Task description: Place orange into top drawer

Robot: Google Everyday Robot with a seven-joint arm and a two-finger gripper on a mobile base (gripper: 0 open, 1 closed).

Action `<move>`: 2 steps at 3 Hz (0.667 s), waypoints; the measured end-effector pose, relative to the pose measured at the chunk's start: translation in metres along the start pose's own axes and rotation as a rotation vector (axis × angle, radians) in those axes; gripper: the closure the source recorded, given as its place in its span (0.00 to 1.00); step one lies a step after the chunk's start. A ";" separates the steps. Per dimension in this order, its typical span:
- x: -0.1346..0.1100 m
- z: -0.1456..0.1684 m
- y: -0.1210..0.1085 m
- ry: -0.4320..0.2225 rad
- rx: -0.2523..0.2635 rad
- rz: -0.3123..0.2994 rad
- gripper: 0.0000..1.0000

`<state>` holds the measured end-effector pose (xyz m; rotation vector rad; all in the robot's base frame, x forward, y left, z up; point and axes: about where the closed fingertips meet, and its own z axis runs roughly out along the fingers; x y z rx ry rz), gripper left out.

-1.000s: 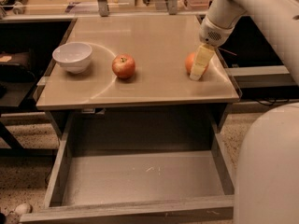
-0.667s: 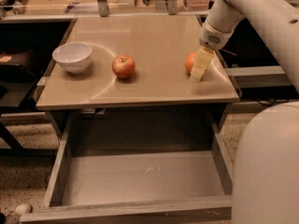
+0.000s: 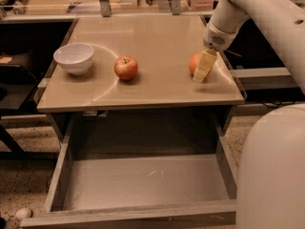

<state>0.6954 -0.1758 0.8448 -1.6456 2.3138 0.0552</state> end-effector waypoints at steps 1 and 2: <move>0.000 0.000 0.000 0.000 0.000 0.000 0.42; 0.000 0.000 0.000 0.000 0.000 0.000 0.65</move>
Offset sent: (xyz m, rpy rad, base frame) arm 0.0000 0.0000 0.0000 0.0000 0.0000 0.0000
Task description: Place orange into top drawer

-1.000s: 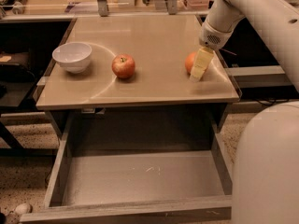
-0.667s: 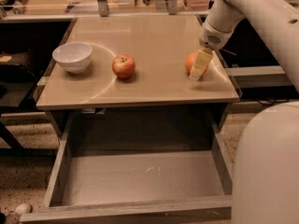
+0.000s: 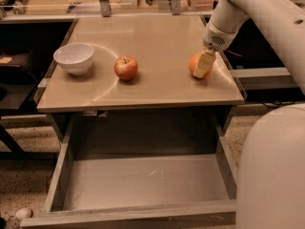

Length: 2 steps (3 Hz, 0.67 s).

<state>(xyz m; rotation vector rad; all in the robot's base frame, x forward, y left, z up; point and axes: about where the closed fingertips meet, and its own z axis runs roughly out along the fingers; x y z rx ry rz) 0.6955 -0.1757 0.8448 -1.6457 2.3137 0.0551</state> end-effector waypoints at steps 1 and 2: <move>-0.002 -0.001 0.000 -0.003 0.004 -0.007 0.88; -0.003 -0.025 0.013 0.000 0.042 -0.030 1.00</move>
Offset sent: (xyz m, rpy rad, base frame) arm -0.0589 0.0017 0.0689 -0.0577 -0.1216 0.0371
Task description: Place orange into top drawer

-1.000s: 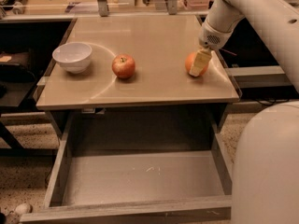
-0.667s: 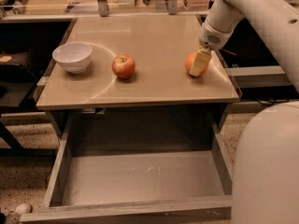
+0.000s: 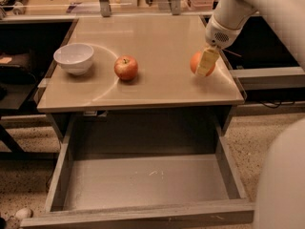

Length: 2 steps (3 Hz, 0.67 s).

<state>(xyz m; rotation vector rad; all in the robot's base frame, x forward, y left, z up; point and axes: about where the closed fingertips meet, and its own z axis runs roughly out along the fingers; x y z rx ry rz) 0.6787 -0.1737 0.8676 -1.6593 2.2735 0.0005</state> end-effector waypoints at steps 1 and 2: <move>0.009 -0.036 0.032 0.012 0.045 0.007 1.00; 0.023 -0.063 0.076 0.020 0.065 0.045 1.00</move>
Offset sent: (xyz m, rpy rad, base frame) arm -0.1666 -0.0174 0.0545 -0.0343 -0.0426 -0.1269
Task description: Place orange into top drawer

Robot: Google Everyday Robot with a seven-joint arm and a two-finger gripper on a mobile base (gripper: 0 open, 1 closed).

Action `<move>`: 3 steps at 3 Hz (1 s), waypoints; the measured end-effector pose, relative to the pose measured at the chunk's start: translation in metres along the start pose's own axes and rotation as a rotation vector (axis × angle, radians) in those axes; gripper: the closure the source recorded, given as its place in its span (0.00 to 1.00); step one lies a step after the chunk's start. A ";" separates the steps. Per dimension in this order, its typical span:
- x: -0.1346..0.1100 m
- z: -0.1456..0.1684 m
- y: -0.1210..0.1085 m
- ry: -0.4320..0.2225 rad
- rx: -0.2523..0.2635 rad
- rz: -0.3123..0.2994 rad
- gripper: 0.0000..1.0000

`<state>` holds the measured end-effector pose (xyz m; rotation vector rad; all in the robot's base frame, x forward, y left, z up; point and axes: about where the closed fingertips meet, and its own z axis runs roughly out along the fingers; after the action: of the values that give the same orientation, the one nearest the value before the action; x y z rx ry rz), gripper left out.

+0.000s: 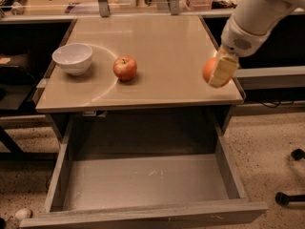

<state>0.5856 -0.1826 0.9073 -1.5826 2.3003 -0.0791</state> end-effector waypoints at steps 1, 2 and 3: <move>0.011 -0.019 0.048 -0.026 -0.005 0.004 1.00; 0.016 -0.017 0.055 -0.017 -0.014 0.007 1.00; 0.014 -0.017 0.061 -0.016 -0.024 0.014 1.00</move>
Offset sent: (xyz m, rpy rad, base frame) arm -0.0469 0.0043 0.0033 0.0229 -0.0045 0.0026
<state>0.5208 -0.1751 0.9052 -1.5728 2.3077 -0.0352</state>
